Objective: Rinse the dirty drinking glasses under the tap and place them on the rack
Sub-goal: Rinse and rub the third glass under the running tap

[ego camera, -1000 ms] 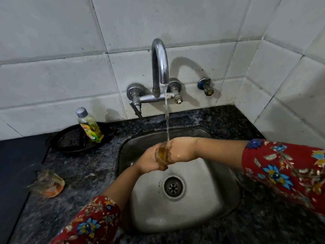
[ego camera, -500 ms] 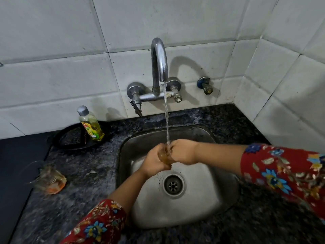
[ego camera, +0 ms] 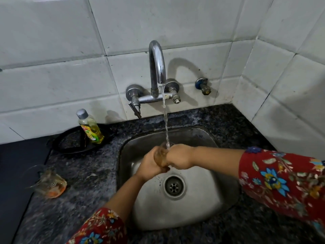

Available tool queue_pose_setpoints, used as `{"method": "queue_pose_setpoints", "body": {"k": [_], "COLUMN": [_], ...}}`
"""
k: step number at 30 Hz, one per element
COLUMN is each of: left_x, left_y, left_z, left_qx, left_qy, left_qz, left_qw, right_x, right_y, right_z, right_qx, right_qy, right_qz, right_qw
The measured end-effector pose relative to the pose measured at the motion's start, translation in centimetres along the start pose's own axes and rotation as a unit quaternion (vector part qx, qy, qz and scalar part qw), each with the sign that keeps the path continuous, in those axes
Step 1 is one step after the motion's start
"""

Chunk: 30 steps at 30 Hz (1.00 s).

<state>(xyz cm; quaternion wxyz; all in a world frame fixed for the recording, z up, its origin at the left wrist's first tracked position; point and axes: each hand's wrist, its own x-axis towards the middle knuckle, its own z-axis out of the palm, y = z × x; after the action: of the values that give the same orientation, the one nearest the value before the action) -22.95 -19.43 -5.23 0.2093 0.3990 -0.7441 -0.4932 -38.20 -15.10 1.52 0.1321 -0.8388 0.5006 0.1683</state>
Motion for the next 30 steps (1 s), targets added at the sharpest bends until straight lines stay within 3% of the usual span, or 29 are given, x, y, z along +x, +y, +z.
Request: {"method": "queue_pose_setpoints", "body": {"k": [2,3,7,12,14,17,19,21,23,24,25,26,28,30], "left_x": [0.5,0.6,0.2,0.8,0.6,-0.1,-0.5,-0.5,-0.7,-0.9,-1.1,-1.2,-1.4,-1.6], "left_y": [-0.1,0.0,0.0,0.1,0.7,1.3,1.4,1.5,1.7,1.9,2.2,2.6,3.3,3.8], "left_z": [-0.6,-0.5,1.1,-0.2,0.0,0.7,0.5,0.0,-0.5,-0.7,-1.0,-1.4,-1.8,-2.0], "left_qx": [0.022,0.024,-0.009,0.039,0.003,-0.007,0.004,0.041,0.092,0.132,0.191,0.273,0.440,0.533], "left_qy": [-0.078,-0.078,0.038,-0.105,-0.073,-0.010,0.007,0.005,-0.011,-0.022,-0.037,-0.058,-0.110,-0.173], "left_qz": [0.002,-0.002,-0.012,-0.006,-0.014,0.013,0.013,0.005,-0.004,-0.009,-0.009,-0.011,-0.026,-0.063], "left_qw": [0.997,0.997,0.999,0.994,0.997,1.000,1.000,0.999,0.996,0.991,0.981,0.960,0.891,0.826], "right_x": [-0.7,-0.7,0.1,-1.6,-1.4,-0.5,-0.5,-0.4,0.0,0.1,0.0,-0.1,-0.7,-0.9], "right_y": [0.6,1.1,-0.8,0.5,0.1,-1.0,-0.7,0.1,-0.1,-0.8,-1.6,-2.3,-3.3,-3.8], "right_z": [-0.2,-0.1,0.1,-0.5,-0.6,-0.1,0.0,0.9,2.3,2.7,2.8,3.1,3.9,4.8], "right_qx": [0.012,0.008,-0.035,0.018,-0.070,-0.020,0.016,-0.029,0.073,0.190,0.346,0.508,0.701,0.772], "right_qy": [0.035,0.044,-0.011,0.052,0.030,-0.011,0.014,0.050,0.062,0.062,0.057,0.059,0.071,0.053], "right_qz": [0.003,0.012,0.033,0.003,-0.023,-0.041,-0.020,0.003,0.024,0.040,0.056,0.075,0.140,0.180], "right_qw": [0.999,0.999,0.999,0.998,0.997,0.999,1.000,0.998,0.995,0.979,0.935,0.856,0.696,0.607]}}
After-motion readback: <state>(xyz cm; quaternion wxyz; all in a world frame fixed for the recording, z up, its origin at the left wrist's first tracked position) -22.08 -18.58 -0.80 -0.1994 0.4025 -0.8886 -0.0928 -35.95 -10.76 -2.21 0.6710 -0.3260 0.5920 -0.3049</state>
